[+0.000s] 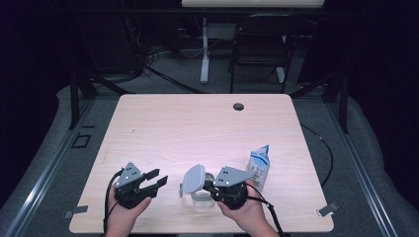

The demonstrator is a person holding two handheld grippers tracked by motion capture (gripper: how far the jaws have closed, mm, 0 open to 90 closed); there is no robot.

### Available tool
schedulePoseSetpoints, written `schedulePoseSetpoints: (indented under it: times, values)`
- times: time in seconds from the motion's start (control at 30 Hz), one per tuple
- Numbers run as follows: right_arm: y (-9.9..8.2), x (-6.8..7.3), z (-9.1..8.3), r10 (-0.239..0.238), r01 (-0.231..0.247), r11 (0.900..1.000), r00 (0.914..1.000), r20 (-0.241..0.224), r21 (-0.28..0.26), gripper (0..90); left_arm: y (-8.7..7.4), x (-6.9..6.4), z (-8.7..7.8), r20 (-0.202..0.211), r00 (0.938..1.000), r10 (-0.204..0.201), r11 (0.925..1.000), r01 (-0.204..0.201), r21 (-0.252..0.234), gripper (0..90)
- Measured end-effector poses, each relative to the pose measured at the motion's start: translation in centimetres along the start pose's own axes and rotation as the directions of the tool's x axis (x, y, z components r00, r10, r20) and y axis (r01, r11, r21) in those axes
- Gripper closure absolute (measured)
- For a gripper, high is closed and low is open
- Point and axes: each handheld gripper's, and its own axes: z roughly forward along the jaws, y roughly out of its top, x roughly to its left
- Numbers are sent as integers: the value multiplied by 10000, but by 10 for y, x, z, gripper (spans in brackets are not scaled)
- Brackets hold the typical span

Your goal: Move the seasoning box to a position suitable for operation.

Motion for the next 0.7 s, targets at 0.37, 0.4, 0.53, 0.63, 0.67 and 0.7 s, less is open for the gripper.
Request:
schedulePoseSetpoints:
  times: [0.37, 0.4, 0.53, 0.63, 0.67, 0.7]
  values:
    - [3, 4, 6, -25, 25, 10000, 9999, -114, -13, 900, 0, 0, -1, -80, 10000, 54, 10000, -54, -9, 581]
    - [4, 4, 6, -52, 52, 10000, 9999, -112, -8, 900, 0, 0, -1, -80, 10000, 59, 10000, -59, 1, 581]
    - [5, 5, 8, -104, 104, 9999, 9998, -144, 15, 900, 0, 1, 0, -87, 10000, 41, 10000, -41, 11, 580]
    - [5, 6, 9, -75, 75, 10000, 9999, -122, 1, 898, 0, 2, -1, -104, 9999, -6, 10000, 6, -16, 580]
    - [5, 6, 9, -75, 75, 10000, 9999, -122, 1, 898, 0, 2, -1, -104, 9999, -6, 10000, 6, -16, 580]
    - [5, 6, 11, -42, 41, 10000, 9999, -154, -34, 898, -1, 3, -1, -123, 9999, -36, 10000, 36, -32, 580]
